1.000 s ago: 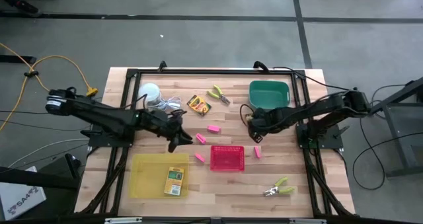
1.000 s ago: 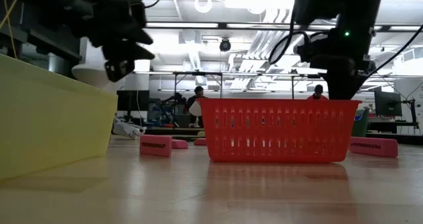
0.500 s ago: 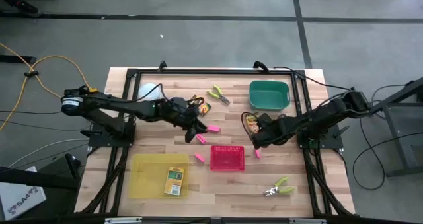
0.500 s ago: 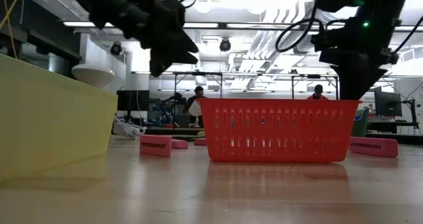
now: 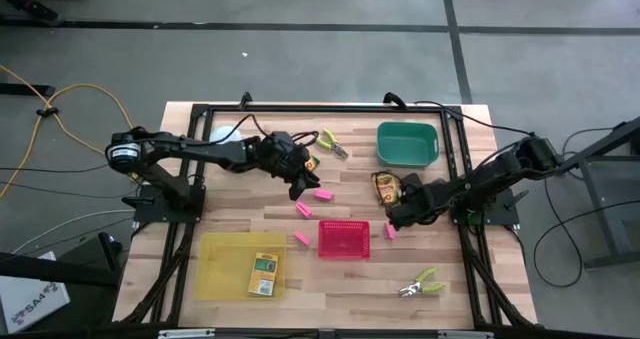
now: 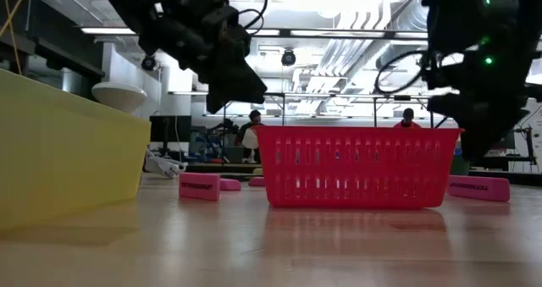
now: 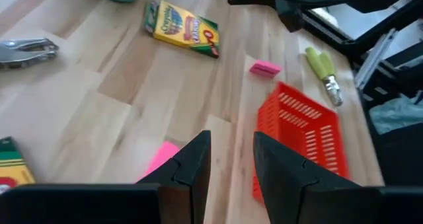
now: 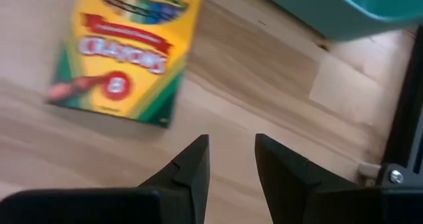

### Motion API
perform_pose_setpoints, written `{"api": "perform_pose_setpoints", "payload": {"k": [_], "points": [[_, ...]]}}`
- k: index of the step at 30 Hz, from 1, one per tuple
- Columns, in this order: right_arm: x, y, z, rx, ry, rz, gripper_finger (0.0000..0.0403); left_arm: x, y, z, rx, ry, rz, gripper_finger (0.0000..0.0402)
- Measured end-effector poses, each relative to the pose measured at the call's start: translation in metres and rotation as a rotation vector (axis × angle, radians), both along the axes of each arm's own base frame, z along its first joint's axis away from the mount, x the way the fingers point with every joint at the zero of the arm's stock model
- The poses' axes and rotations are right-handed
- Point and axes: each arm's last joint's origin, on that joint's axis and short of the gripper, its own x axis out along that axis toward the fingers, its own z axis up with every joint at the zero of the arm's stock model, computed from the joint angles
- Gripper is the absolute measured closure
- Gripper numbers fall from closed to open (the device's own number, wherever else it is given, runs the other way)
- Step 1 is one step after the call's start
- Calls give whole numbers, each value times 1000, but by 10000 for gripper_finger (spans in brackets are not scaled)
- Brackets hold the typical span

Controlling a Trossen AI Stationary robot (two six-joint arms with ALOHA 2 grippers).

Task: Pick & Place School Supplies
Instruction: Put the right yellow crayon box into the yellow bin

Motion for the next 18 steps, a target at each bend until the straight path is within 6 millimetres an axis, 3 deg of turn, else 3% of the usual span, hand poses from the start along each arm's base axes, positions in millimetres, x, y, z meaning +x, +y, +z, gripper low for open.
{"api": "perform_pose_setpoints", "payload": {"k": [8, 14, 18], "points": [[-8, -10, -10, 27, -77, -14, 292, 8, 1, 1, 74, -22, -41, 292], [-22, -21, -3, 29, -177, -1, 292, 35, -6, 6, 159, -54, -113, 292], [-32, -28, 2, 45, -253, 8, 292, 50, -5, -2, 214, -40, -137, 292]]}}
